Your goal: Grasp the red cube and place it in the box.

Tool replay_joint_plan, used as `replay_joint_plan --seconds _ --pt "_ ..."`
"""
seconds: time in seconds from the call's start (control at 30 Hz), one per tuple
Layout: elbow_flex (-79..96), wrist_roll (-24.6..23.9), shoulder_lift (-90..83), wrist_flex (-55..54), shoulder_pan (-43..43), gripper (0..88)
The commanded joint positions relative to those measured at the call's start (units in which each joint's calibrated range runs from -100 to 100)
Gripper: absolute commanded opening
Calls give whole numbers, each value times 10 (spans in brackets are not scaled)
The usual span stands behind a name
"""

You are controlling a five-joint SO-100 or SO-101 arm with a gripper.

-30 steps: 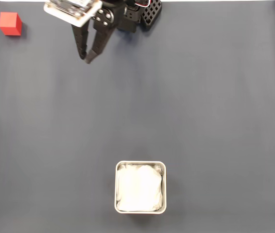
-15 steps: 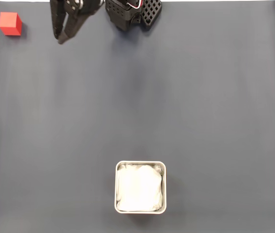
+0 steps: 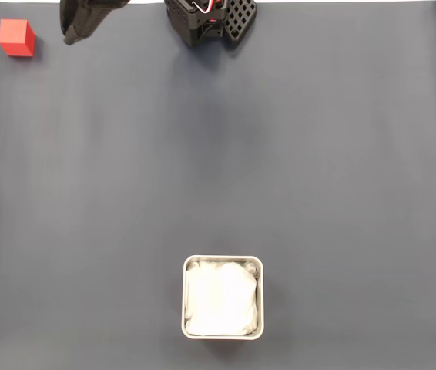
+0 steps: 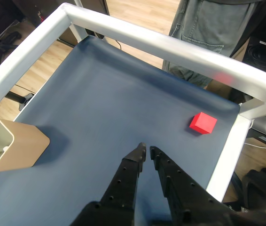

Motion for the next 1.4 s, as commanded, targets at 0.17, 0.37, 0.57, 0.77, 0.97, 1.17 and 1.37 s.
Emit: replay_joint_plan --seconds 0.17,0.37,0.57,0.77,0.97,1.17,1.37 --pt "-7 -4 14 -2 49 0" --pt "-2 -9 26 -7 84 0" --pt "9 -12 36 -18 116 0" --pt "28 -10 51 -56 149 0" --pt "30 -8 80 -91 175 0" --pt "26 -6 110 -122 194 16" --pt "26 -3 138 -145 211 38"
